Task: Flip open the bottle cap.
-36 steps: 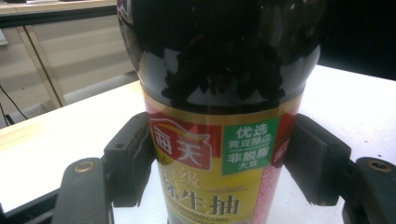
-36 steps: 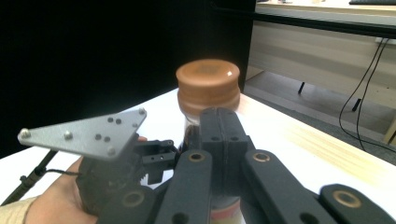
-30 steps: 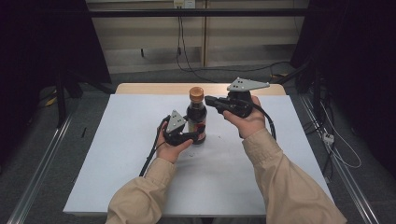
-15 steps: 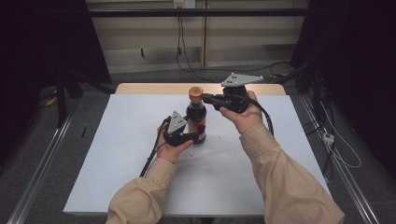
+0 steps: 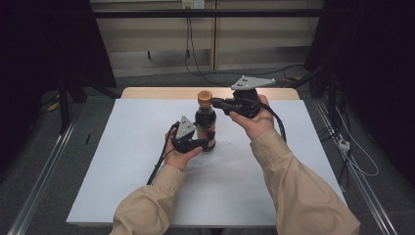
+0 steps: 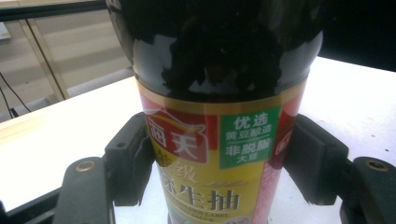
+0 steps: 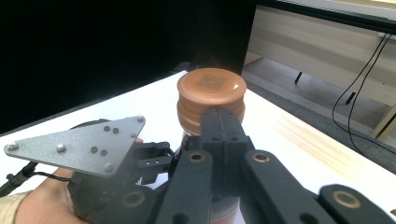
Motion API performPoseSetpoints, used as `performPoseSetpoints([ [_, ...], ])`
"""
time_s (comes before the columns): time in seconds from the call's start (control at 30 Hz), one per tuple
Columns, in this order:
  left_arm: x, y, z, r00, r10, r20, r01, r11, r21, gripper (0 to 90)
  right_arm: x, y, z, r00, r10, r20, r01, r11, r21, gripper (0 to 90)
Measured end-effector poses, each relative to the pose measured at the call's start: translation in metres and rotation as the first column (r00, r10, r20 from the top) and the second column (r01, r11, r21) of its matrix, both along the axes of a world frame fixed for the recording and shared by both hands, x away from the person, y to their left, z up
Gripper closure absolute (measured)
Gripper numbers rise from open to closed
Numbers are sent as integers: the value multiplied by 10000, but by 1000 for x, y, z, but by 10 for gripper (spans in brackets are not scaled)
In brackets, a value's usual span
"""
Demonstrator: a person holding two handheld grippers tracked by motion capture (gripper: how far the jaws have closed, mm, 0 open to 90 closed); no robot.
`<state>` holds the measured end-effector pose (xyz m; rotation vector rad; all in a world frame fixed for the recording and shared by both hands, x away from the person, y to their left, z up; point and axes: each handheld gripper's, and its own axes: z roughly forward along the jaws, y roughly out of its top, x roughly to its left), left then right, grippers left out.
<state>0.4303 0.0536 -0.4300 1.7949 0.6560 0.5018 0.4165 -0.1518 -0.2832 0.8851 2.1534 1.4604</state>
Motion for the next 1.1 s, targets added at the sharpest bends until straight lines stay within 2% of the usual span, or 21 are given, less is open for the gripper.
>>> performPoseSetpoints([
  [0.1, 0, 0, 0, 10000, -30, -33, 30, 10000, 1, 309, -1, 0, 1, 10000, -51, 74, 51, 10000, 47, 900],
  [0.13, 0, -1, 0, 9999, -129, 34, 128, 9999, 111, 309, -2, -1, 3, 9995, -72, 310, 49, 9973, 732, 900],
  [0.17, -3, -3, 1, 9997, -188, 132, 185, 9996, 220, 310, -3, -3, 11, 9982, -203, 560, 116, 9882, 1528, 900],
  [0.2, -4, -6, 0, 9997, -126, 197, 120, 9995, 288, 309, -4, -3, 22, 9957, -459, 801, 310, 9834, 1787, 900],
  [0.23, -4, -7, 0, 9998, -109, 144, 105, 9996, 252, 309, -5, 0, 32, 9927, -520, 1087, 370, 9900, 1359, 900],
  [0.3, -4, -7, -2, 10000, -28, -58, 29, 10000, 58, 306, -6, 5, 47, 9927, -280, 1172, 157, 9944, 1048, 900],
  [0.37, -2, -5, -2, 9998, -3, -200, 1, 10000, -69, 305, -9, 5, 52, 9916, -244, 1272, 125, 9955, 942, 900],
  [0.43, -1, -2, -2, 9994, 15, -354, -21, 9999, -163, 305, -11, 2, 45, 9929, -308, 1145, 207, 9959, 884, 900],
  [0.53, -1, -2, -3, 9994, 43, -350, -50, 9998, -203, 305, -10, -4, 26, 9966, -357, 740, 290, 9956, 894, 900],
  [0.6, -1, -2, -3, 9994, 26, -341, -33, 9998, -183, 305, -9, -7, 18, 9971, -424, 631, 364, 9949, 937, 900],
  [0.8, -1, -2, -3, 9995, 47, -325, -53, 9998, -203, 304, -10, -9, 8, 9985, -313, 455, 287, 9980, 560, 900],
  [1.1, -2, -2, -4, 9995, 91, -315, -97, 9998, -175, 304, -10, -6, -2, 9994, -204, 272, 194, 9992, 354, 900],
])
